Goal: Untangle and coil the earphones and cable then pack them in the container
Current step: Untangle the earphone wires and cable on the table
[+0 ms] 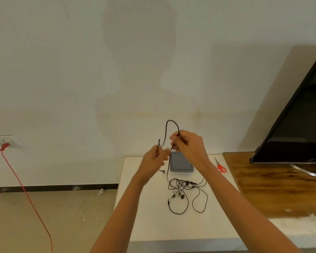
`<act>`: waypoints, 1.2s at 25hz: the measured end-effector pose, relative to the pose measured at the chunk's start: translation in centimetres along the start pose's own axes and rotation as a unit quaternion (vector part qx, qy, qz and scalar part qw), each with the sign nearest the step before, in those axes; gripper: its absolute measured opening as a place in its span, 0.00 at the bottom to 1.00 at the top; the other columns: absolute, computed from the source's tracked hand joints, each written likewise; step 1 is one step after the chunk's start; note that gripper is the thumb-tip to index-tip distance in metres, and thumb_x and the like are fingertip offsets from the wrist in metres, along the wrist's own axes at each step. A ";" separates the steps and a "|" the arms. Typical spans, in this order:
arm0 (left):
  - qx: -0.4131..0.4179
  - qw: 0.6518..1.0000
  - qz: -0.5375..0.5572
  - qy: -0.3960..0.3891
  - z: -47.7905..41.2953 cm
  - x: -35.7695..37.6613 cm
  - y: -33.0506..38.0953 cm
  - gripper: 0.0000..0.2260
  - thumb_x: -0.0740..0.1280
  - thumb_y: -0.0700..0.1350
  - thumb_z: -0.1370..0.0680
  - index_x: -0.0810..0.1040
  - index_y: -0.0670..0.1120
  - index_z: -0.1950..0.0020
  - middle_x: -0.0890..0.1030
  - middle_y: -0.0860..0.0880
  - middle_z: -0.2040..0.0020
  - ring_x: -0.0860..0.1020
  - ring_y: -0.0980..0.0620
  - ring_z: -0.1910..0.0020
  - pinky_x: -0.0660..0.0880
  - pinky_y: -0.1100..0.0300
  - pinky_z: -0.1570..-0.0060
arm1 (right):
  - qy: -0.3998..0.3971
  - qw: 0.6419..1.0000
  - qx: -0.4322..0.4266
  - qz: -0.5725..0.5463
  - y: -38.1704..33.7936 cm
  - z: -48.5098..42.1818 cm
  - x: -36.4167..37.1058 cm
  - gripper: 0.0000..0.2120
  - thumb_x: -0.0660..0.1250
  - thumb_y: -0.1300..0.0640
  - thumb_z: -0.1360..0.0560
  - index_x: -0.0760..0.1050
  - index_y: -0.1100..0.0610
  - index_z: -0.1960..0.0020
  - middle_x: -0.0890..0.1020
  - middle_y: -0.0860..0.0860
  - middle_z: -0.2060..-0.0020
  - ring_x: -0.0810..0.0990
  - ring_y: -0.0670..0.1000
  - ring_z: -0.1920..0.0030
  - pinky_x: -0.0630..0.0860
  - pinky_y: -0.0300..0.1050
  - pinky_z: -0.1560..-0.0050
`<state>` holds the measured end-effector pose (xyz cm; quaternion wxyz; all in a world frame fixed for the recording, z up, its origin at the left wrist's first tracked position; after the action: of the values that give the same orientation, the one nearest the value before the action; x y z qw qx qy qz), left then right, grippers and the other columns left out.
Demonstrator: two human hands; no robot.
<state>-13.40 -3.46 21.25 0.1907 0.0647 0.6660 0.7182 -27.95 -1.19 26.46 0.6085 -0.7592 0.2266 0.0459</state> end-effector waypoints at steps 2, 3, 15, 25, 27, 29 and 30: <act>0.041 0.997 -0.055 -0.026 -0.5 1.5 0.6 0.12 0.70 0.47 0.25 0.71 0.43 0.50 0.80 0.52 0.56 0.80 0.57 0.59 0.75 0.66 0.59 | -0.019 0.999 -0.005 -0.032 -2.3 -0.5 -0.1 0.05 0.66 0.61 0.24 0.81 0.58 0.54 0.85 0.53 0.64 0.85 0.49 0.64 0.83 0.41 0.59; 0.054 0.997 -0.059 -0.019 -0.7 1.9 1.1 0.09 0.69 0.42 0.24 0.70 0.42 0.50 0.80 0.49 0.55 0.81 0.56 0.59 0.76 0.65 0.59 | -0.020 0.998 -0.014 -0.056 -3.2 -0.8 -0.3 0.06 0.66 0.63 0.24 0.82 0.57 0.54 0.85 0.53 0.63 0.85 0.50 0.63 0.83 0.42 0.59; 0.091 0.934 0.338 0.070 -1.8 -2.3 11.3 0.12 0.57 0.40 0.18 0.66 0.47 0.61 0.74 0.50 0.65 0.66 0.61 0.78 0.63 0.69 0.79 | -0.435 0.885 0.149 0.073 9.9 6.8 4.2 0.14 0.60 0.49 0.20 0.76 0.54 0.39 0.78 0.50 0.38 0.74 0.48 0.35 0.68 0.54 0.31; 0.092 0.952 0.273 0.101 0.3 -2.7 13.1 0.11 0.58 0.40 0.19 0.65 0.47 0.61 0.73 0.51 0.66 0.64 0.60 0.78 0.63 0.66 0.77 | -0.422 0.901 0.069 0.078 6.7 7.9 9.1 0.07 0.67 0.55 0.25 0.76 0.52 0.47 0.80 0.44 0.50 0.77 0.40 0.48 0.71 0.41 0.40; 0.105 0.947 0.274 0.130 1.1 -4.5 13.5 0.11 0.58 0.40 0.19 0.64 0.47 0.61 0.72 0.51 0.67 0.64 0.60 0.79 0.62 0.67 0.79 | -0.362 0.922 0.070 0.122 7.3 7.9 8.2 0.06 0.62 0.59 0.23 0.77 0.55 0.56 0.81 0.47 0.56 0.78 0.44 0.54 0.76 0.46 0.44; 0.121 0.945 0.263 0.151 2.1 -6.8 13.7 0.13 0.58 0.38 0.19 0.63 0.48 0.62 0.71 0.49 0.67 0.63 0.60 0.79 0.61 0.68 0.80 | -0.246 0.958 0.144 0.035 6.3 7.2 6.0 0.10 0.59 0.62 0.21 0.74 0.56 0.60 0.82 0.52 0.59 0.81 0.51 0.56 0.79 0.45 0.52; 0.131 0.950 0.235 0.161 2.6 -7.8 13.6 0.14 0.59 0.38 0.20 0.62 0.48 0.63 0.71 0.48 0.66 0.63 0.60 0.79 0.61 0.68 0.80 | -0.184 0.966 0.178 -0.044 5.1 6.6 4.7 0.11 0.57 0.62 0.20 0.73 0.57 0.60 0.82 0.55 0.62 0.83 0.54 0.58 0.80 0.47 0.54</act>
<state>-7.86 -4.41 36.11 -0.1028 0.1272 0.7418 0.6504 -24.40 2.89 18.50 0.7667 -0.6259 0.0817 0.1170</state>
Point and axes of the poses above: each hand's wrist, its own z-axis away from the middle knuckle, its own x-axis out of the palm, y = z × x, the point moved 4 cm from there along -z, towards the middle knuckle
